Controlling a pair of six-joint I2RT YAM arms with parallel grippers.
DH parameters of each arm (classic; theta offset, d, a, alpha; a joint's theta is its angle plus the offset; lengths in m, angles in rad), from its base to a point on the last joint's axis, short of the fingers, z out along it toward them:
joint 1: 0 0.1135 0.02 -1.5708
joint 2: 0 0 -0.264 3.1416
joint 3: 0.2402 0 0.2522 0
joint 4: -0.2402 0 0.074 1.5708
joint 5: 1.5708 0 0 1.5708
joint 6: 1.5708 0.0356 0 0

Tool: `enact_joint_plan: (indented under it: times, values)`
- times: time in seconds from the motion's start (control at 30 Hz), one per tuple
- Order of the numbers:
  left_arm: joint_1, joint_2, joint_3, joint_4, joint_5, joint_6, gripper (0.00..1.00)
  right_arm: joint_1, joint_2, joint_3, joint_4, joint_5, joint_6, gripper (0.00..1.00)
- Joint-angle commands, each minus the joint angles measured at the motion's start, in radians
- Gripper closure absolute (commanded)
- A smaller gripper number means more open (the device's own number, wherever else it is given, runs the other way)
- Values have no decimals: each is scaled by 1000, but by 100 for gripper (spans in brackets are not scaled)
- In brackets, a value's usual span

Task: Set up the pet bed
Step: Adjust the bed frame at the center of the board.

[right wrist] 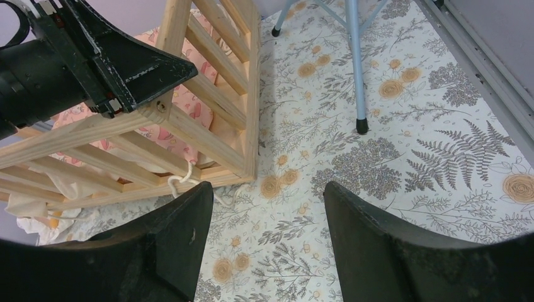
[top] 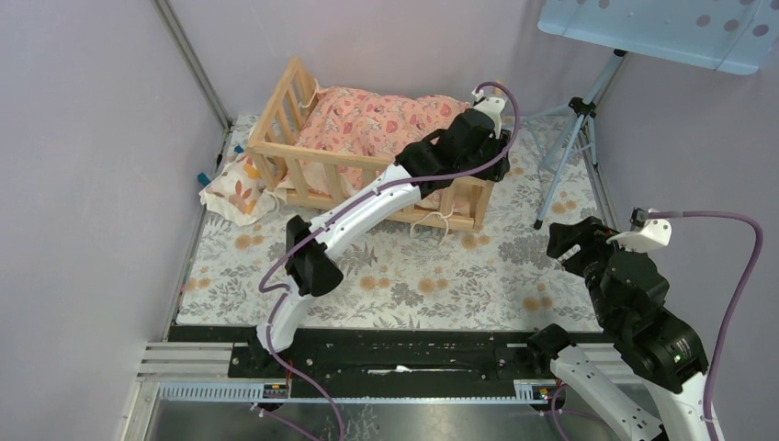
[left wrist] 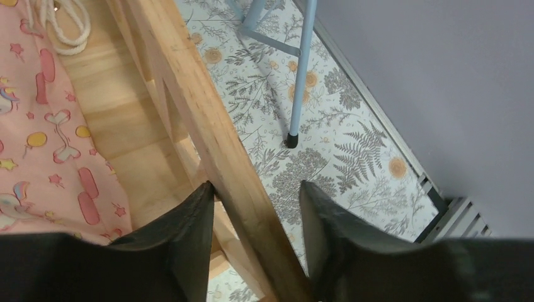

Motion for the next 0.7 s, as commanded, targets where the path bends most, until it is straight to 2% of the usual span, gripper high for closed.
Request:
enact_joint_plan:
  times: [0.0,0.1,0.2,0.43,0.6,0.67]
  values:
    - [-14,15,-10,47,79,67,68,-5,5,-5,37,22,-29,27]
    - [-15,-74,-82,10,103,105,85,-5,20,-7,38,30,-55,27]
    - [-14,-217,-268,6,65,143,91,-5,26,-41,71,30,-90,26]
    - [-2,-543,-625,-23,-45,188,95,-5,80,-45,134,-29,-155,26]
    - [0,-710,-765,-93,48,270,92,-6,100,-40,187,-24,-162,25]
    - [0,-768,-808,-128,141,310,91,-6,94,-52,217,-25,-143,25]
